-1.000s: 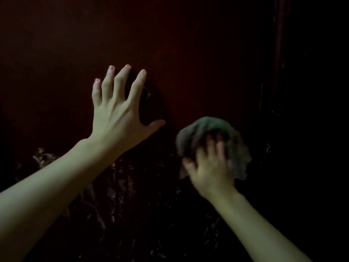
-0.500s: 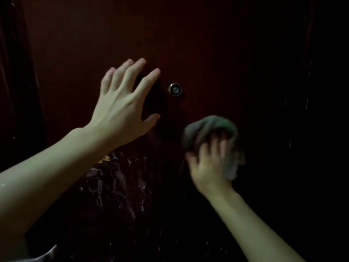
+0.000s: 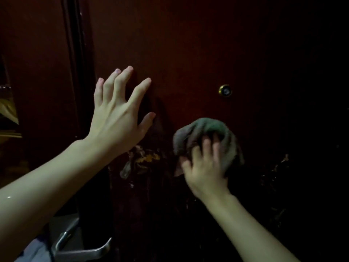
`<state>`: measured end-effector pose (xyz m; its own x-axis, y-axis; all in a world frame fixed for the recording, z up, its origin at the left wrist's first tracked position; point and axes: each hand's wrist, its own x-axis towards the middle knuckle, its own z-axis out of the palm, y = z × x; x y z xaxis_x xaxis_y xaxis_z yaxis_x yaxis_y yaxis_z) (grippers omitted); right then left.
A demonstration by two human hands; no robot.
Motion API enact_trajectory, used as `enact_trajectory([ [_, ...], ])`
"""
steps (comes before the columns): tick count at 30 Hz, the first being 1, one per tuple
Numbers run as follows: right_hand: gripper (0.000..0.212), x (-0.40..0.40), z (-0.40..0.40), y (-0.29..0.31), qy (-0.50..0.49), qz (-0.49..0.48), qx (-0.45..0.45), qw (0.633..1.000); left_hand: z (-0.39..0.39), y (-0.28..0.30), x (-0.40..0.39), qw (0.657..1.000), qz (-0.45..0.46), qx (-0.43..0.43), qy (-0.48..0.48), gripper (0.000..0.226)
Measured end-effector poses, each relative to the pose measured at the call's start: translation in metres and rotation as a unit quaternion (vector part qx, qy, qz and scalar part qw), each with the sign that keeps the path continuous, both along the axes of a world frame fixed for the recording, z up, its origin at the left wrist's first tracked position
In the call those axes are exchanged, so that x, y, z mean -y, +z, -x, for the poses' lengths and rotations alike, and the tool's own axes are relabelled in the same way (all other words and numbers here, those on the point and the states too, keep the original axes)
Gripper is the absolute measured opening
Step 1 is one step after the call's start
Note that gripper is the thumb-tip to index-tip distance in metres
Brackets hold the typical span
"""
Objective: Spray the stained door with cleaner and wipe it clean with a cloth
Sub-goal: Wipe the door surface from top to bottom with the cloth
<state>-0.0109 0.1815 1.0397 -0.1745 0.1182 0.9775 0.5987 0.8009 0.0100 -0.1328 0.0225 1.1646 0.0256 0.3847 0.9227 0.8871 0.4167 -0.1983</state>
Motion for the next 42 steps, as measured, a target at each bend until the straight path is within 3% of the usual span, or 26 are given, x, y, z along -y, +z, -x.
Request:
enact_trajectory([
  [5,0.039,0.008,-0.004,0.033,-0.035,0.139,-0.142,0.979,0.034,-0.017,0.016,1.0,0.009,-0.017,-0.009,0.058],
  [10,0.036,0.057,0.049,0.012,-0.013,0.061,-0.052,0.997,0.062,-0.028,0.035,0.996,0.019,-0.059,-0.067,0.056],
  [15,0.024,0.078,0.075,0.003,0.198,-0.057,0.055,0.977,0.082,-0.03,0.048,0.99,0.027,-0.069,-0.123,0.062],
  [18,0.024,0.06,0.057,0.022,0.156,-0.068,0.044,0.984,0.09,-0.03,0.054,0.987,0.036,-0.074,-0.137,0.07],
  [23,0.028,0.077,0.067,0.069,0.067,0.038,-0.082,0.994,0.097,-0.026,0.062,0.984,0.069,-0.07,-0.15,0.069],
  [26,0.029,0.097,0.091,0.039,0.087,-0.035,0.0,0.996,0.103,-0.026,0.06,0.982,0.074,-0.092,-0.146,0.061],
  [28,0.028,0.099,0.097,0.005,0.163,-0.061,0.084,0.981,0.105,-0.027,0.058,0.983,0.069,-0.101,-0.137,0.058],
  [30,0.027,0.087,0.087,-0.016,0.216,-0.056,0.111,0.968,0.105,-0.027,0.057,0.984,0.065,-0.107,-0.127,0.057],
  [33,0.02,0.061,0.056,-0.022,0.147,-0.051,0.05,0.987,0.103,-0.027,0.057,0.985,0.057,-0.117,-0.112,0.057],
  [36,0.014,0.05,0.041,-0.006,0.017,0.044,-0.087,0.995,0.101,-0.03,0.055,0.986,0.04,-0.125,-0.102,0.056],
  [38,0.017,0.062,0.052,0.003,-0.002,0.074,-0.132,0.989,0.099,-0.033,0.051,0.986,0.026,-0.128,-0.103,0.054],
  [40,0.02,0.078,0.071,0.002,0.015,0.028,-0.097,0.995,0.099,-0.034,0.047,0.986,0.014,-0.132,-0.104,0.053],
  [42,0.025,0.087,0.087,-0.009,0.056,-0.043,-0.003,0.997,0.099,-0.035,0.043,0.985,0.004,-0.143,-0.1,0.052],
])
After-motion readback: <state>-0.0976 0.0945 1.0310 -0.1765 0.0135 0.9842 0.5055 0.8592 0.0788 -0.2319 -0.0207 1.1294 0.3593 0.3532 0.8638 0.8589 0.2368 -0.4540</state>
